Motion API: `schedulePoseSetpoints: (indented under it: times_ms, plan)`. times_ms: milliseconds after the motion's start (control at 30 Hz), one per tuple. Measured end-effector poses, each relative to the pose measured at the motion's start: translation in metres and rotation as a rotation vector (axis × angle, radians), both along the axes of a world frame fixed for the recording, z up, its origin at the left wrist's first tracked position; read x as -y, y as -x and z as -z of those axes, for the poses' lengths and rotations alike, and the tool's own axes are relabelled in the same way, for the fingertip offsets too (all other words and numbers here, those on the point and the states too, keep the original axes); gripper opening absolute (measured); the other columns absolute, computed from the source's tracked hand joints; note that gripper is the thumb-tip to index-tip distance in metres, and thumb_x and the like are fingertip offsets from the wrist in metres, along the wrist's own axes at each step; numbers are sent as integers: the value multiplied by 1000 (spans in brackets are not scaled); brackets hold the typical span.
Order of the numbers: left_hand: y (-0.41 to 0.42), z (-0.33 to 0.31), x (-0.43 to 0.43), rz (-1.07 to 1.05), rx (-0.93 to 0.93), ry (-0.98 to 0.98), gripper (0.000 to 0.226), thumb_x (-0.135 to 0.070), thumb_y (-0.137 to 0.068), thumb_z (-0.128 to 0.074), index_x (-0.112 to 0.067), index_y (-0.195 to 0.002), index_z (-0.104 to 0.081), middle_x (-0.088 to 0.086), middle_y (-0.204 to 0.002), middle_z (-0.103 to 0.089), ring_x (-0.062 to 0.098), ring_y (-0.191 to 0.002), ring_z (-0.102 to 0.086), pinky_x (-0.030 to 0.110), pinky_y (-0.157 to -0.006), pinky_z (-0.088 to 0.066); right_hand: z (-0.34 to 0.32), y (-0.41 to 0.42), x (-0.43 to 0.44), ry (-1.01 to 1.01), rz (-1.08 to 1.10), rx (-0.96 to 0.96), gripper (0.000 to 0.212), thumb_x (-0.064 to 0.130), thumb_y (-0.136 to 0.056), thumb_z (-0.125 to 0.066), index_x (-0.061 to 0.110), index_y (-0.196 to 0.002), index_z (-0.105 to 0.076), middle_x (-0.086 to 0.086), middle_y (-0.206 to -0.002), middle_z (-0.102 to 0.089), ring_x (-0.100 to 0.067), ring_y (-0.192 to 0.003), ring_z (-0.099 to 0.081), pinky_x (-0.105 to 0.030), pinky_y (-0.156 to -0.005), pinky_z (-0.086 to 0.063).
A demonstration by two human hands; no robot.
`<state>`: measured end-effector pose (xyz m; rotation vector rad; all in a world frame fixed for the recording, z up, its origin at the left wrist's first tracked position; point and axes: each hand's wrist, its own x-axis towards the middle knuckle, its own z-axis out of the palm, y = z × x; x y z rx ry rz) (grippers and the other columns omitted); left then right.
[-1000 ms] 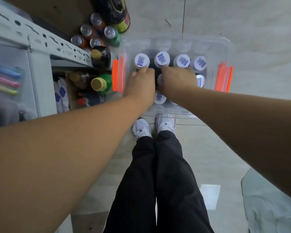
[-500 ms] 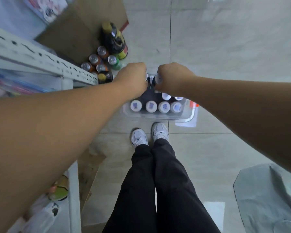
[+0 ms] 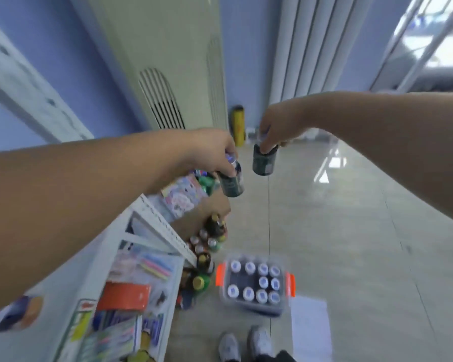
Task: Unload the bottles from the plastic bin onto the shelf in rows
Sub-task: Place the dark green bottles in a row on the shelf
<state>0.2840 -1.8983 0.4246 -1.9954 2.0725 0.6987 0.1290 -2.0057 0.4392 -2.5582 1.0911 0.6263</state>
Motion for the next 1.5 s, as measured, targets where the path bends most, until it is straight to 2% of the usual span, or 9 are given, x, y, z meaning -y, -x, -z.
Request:
schedulePoseSetpoints:
  times_ms: [100, 233, 367, 533, 733, 933, 1067, 1300, 1500]
  plan:
    - [-13, -79, -30, -82, 16, 82, 30, -34, -82, -75, -11, -102, -73, 10, -94, -76, 29, -84, -69, 41, -78, -56, -75, -18, -3, -1, -6, 77, 29, 33, -81, -74, 6, -91, -72, -9, -83, -75, -16, -64, -72, -22, -53, -51]
    - [-33, -161, -97, -267, 71, 185, 26, -33, -83, -73, -13, -100, -72, 10, -92, -76, 21, -68, -68, 25, -60, -52, -151, -48, -24, 32, -117, 170, 27, 27, -82, -75, 2, -95, -72, -13, -87, -75, -14, -64, -74, -23, -55, -57]
    - [-40, -217, -190, -529, 82, 293, 38, -35, -83, -72, -5, -107, -69, 13, -100, -75, 19, -68, -72, 41, -77, -61, -200, -82, -81, 21, -294, 328, 25, 24, -83, -74, 0, -94, -71, -14, -86, -77, -18, -70, -76, -30, -65, -62]
    - [-38, -254, -318, -869, 66, 443, 28, -34, -79, -79, -23, -104, -73, -3, -98, -76, 6, -63, -73, 20, -58, -55, -226, -110, -185, 29, -551, 468, 29, 30, -87, -65, 3, -93, -73, -10, -84, -77, -25, -80, -76, -33, -72, -60]
    - [-25, -246, -456, -1074, 195, 365, 20, -38, -80, -77, -28, -97, -72, -5, -94, -76, 2, -60, -70, 11, -48, -47, -221, -140, -313, 29, -810, 487, 29, 40, -81, -65, 13, -84, -73, 2, -73, -77, -11, -65, -74, -22, -56, -46]
    - [-27, -218, -565, -1184, 236, 356, 28, -39, -77, -75, -24, -101, -71, -2, -99, -74, 18, -77, -70, 38, -77, -56, -207, -188, -425, -4, -972, 437, 30, 40, -81, -65, 11, -83, -73, -2, -76, -77, -17, -71, -75, -29, -66, -58]
    - [-36, -193, -614, -1180, 268, 364, 32, -40, -78, -74, -30, -109, -71, -14, -103, -68, 2, -84, -62, 24, -71, -49, -185, -215, -478, 22, -1030, 429, 30, 42, -80, -64, 12, -80, -71, -1, -75, -76, -17, -63, -69, -24, -55, -50]
    - [-71, -135, -628, -1214, 195, 376, 30, -34, -78, -72, -18, -103, -72, 3, -103, -71, 21, -92, -65, 41, -83, -54, -141, -277, -529, 23, -1101, 372, 32, 37, -76, -67, 5, -79, -71, -10, -79, -75, -18, -59, -61, -22, -53, -43]
    - [-113, -78, -602, -1263, 72, 363, 36, -33, -78, -74, -22, -112, -68, -2, -107, -67, 19, -94, -63, 32, -78, -51, -96, -350, -554, -10, -1159, 294, 27, 26, -78, -63, -1, -73, -65, -15, -74, -65, -24, -60, -50, -25, -52, -36]
